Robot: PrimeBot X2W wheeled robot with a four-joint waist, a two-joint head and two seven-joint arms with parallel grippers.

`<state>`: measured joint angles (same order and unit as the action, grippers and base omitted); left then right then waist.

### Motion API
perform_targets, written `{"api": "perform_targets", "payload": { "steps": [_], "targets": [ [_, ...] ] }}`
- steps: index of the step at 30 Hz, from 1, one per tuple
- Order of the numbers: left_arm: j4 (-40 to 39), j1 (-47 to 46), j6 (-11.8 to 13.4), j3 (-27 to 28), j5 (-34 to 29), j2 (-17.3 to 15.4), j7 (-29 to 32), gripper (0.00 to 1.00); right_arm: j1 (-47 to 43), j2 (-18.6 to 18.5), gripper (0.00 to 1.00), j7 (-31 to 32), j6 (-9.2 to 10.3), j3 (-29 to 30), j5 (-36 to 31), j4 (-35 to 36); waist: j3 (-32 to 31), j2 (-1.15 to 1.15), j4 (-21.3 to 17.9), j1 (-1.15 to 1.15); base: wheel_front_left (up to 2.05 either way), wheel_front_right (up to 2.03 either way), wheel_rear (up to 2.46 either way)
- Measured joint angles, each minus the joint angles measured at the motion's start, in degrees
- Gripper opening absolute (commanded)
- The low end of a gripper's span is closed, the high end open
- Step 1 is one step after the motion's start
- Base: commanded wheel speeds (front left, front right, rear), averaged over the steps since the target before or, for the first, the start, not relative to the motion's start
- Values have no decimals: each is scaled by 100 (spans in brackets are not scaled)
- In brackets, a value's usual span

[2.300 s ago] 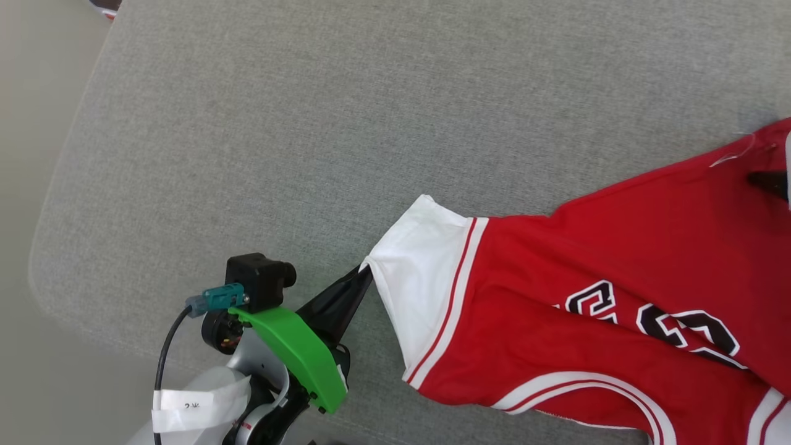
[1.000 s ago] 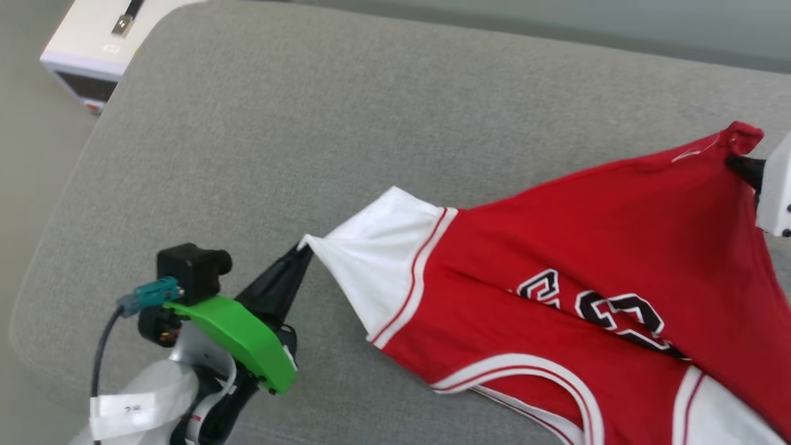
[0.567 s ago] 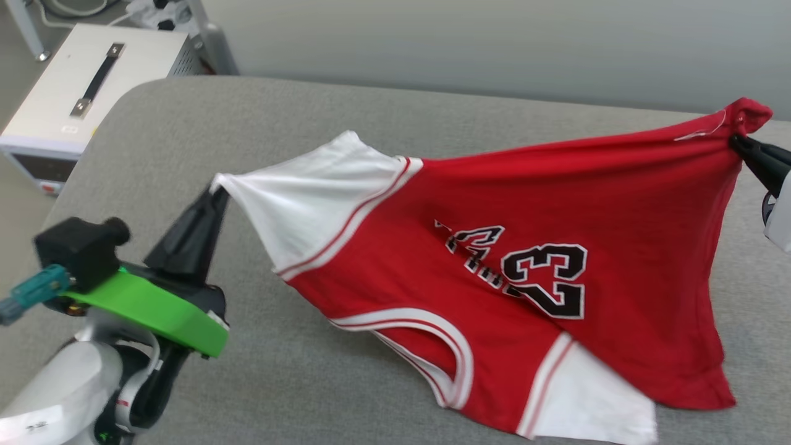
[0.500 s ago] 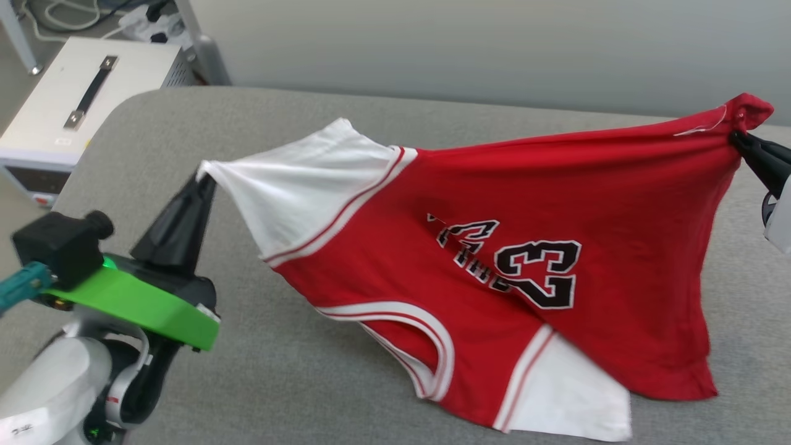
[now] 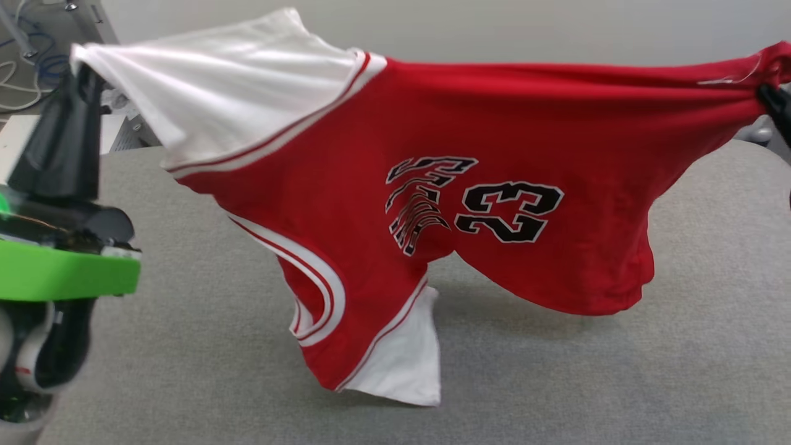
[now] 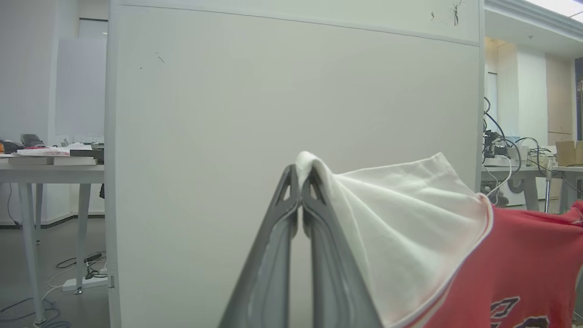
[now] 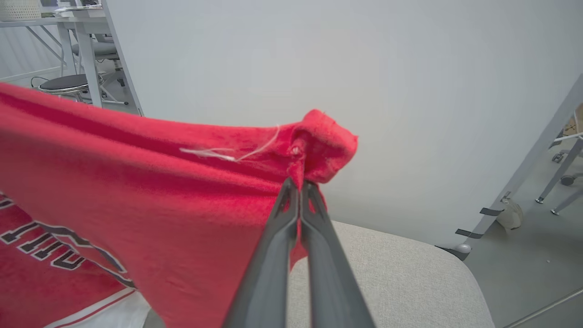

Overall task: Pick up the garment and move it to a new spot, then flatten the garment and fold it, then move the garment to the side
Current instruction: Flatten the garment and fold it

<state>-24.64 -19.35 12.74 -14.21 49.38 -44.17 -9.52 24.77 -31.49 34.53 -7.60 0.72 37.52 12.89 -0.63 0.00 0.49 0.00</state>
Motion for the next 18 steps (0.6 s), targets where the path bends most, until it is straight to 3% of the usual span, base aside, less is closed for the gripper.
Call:
{"api": "perform_targets", "payload": {
  "steps": [12,18],
  "targets": [
    [-181,-1245,-4,269,-99,-532,538,0,664,53,0,-213,-1,237,-112,271,430,0,-174,0,0,0,0],
    [198,-2100,-396,45,-147,-838,1102,0,1291,-70,0,-372,-1,146,-272,-154,897,0,-205,0,0,0,0]
  ]
}}
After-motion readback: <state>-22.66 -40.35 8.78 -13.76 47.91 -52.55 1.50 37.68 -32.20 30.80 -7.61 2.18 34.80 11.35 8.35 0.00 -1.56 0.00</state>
